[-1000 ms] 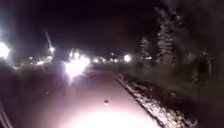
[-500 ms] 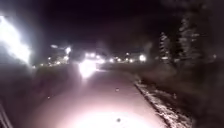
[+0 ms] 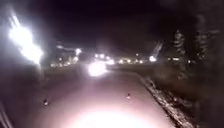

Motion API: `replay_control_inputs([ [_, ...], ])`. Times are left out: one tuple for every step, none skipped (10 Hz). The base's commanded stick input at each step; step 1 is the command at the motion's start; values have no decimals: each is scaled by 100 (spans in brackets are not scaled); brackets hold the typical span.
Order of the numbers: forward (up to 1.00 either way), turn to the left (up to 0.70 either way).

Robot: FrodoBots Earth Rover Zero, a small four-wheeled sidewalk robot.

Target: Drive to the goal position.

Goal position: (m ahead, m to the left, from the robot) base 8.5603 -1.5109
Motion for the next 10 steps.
replay_control_inputs([
  [100, 0],
  [100, 0],
  [100, 0],
  [100, 0],
  [100, 0],
  [100, 0],
  [100, 0],
  [100, 0],
  [100, 0],
  [100, 0],
])
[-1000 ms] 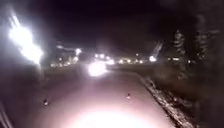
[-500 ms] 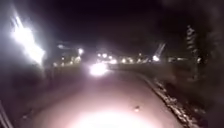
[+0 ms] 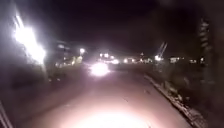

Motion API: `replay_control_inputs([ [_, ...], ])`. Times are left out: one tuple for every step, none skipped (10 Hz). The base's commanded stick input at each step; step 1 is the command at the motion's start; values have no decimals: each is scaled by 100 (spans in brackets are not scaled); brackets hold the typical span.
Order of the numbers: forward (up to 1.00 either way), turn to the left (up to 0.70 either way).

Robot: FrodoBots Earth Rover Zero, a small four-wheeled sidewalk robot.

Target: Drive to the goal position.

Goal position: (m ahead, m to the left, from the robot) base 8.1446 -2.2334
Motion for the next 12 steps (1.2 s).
replay_control_inputs([
  [100, 0],
  [100, -4],
  [100, -17],
  [100, -27],
  [100, -27],
  [100, -27],
  [100, -27],
  [100, 0],
  [100, 0],
  [100, 0],
  [100, 0],
  [100, 0],
])
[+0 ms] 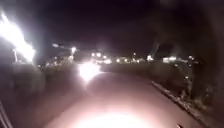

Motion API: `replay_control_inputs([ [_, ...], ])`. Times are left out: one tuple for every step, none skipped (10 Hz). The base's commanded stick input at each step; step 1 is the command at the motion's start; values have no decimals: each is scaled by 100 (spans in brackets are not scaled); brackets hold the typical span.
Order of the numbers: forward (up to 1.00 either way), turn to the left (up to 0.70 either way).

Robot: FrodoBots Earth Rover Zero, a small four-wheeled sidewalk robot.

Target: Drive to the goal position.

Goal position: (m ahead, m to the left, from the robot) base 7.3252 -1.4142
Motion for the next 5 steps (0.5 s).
replay_control_inputs([
  [100, 0],
  [100, 0],
  [100, -2],
  [100, -12],
  [100, -23],
])
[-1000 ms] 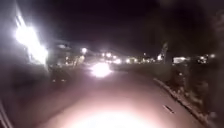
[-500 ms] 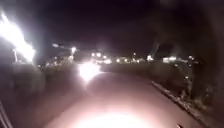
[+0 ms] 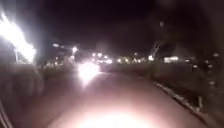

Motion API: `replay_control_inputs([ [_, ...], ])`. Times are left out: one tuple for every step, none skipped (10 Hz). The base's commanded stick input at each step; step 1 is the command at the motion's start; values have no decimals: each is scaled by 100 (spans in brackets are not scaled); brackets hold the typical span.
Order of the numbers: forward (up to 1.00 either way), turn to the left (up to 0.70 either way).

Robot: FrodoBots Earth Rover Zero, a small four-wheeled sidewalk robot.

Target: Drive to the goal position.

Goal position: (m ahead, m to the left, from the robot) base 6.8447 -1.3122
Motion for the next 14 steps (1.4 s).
replay_control_inputs([
  [100, -15],
  [100, 0],
  [100, 0],
  [100, 0],
  [100, 0],
  [100, 0],
  [100, 0],
  [100, 0],
  [100, 0],
  [100, 0],
  [100, -13],
  [100, -27],
  [100, -10],
  [100, 0],
])
